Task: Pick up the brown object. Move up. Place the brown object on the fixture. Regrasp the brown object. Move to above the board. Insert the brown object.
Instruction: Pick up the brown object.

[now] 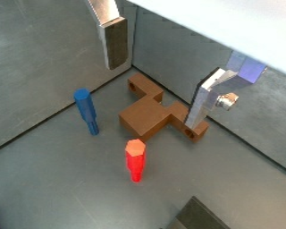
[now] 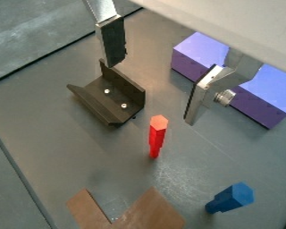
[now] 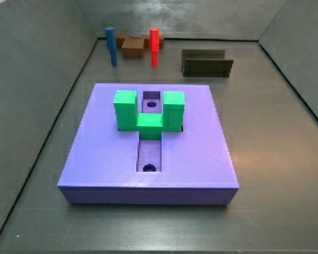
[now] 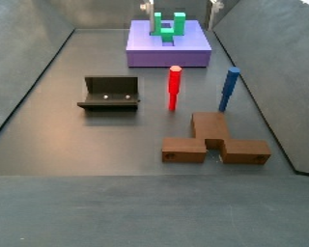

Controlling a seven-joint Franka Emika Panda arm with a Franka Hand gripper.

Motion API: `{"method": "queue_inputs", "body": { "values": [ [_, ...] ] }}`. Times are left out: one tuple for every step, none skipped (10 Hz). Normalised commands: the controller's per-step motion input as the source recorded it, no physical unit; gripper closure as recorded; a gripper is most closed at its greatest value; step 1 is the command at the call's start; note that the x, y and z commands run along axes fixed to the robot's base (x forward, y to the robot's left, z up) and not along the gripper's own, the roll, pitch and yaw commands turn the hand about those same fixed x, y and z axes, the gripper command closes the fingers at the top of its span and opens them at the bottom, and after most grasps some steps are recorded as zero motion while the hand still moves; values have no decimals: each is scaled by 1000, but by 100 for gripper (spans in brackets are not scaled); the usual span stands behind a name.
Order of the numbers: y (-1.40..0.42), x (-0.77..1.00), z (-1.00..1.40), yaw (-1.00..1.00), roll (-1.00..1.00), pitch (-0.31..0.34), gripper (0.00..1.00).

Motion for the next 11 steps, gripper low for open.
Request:
{"method": "queue_inputs", "body": {
  "values": [
    [209, -129, -277, 0, 0, -41, 0],
    [329, -489, -471, -220, 36, -124, 0],
    [411, -486, -506, -269, 0, -133, 0],
    [351, -394, -489, -251, -16, -130, 0],
    [171, -317, -557, -91, -150, -194, 0],
    [69, -243, -591, -11, -171, -246, 0],
    [14, -154, -577, 0, -169, -251, 0],
    [43, -151, -609, 0, -156, -250, 0],
    [63, -226, -674, 0, -121, -240, 0],
    [83, -277, -697, -43, -91, -260, 0],
    [106, -306, -689, -29, -91, -264, 0]
  ]
}}
